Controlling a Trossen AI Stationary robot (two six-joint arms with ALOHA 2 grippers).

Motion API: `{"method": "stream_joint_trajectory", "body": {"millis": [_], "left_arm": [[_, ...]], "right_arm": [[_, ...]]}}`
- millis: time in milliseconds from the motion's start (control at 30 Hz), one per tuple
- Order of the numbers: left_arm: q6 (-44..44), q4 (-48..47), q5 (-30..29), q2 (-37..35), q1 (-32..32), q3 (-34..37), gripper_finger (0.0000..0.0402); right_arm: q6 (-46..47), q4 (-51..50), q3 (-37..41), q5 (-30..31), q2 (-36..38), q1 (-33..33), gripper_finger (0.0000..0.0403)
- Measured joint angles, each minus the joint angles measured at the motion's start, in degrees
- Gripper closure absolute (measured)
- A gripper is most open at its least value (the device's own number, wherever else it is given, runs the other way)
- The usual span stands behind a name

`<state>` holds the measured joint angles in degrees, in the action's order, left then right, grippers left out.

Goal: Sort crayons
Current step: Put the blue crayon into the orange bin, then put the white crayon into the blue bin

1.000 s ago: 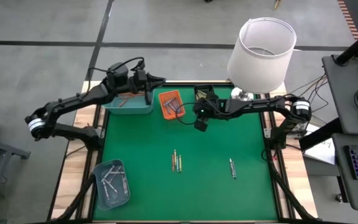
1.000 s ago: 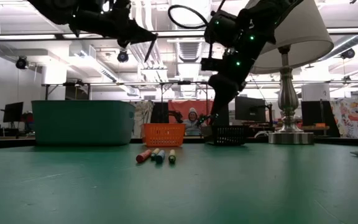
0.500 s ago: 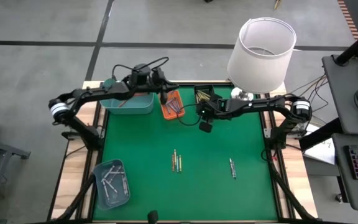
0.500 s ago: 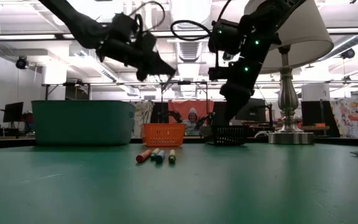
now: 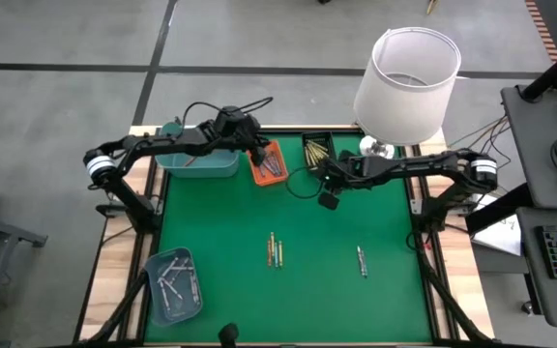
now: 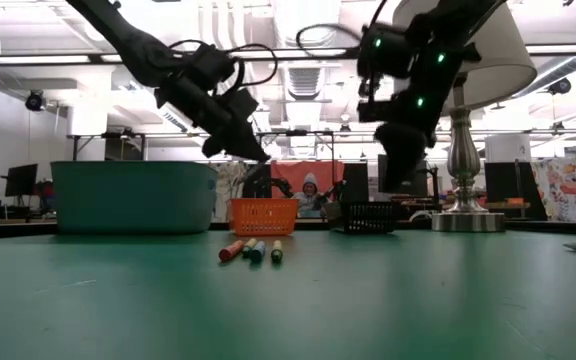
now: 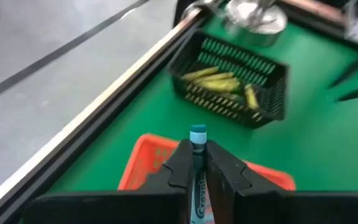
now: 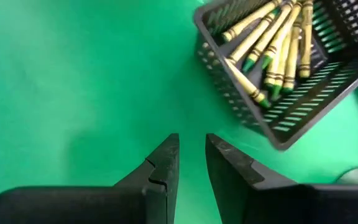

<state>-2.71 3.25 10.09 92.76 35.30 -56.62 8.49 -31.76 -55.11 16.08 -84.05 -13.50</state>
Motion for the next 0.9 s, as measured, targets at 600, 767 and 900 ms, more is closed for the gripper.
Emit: {"method": "stream_joint_trajectory", "body": {"millis": [600, 767, 900], "left_arm": [[-1.64, -5.86, -2.14, -3.85, -1.52, 0.04, 0.0313], [-1.23, -11.70, -2.05, -9.17, -6.94, 0.16, 0.0315], [-0.14, -10.79, -2.05, -14.07, -13.55, 0.74, 0.0315]], "right_arm": [[27.64, 0.54, -0.02, -15.56, 8.18, 8.67, 0.0330], [38.01, 0.31, 0.26, -22.59, 6.35, 14.25, 0.0330], [49.03, -2.59, 0.31, -25.29, 4.81, 18.64, 0.0330]]}}
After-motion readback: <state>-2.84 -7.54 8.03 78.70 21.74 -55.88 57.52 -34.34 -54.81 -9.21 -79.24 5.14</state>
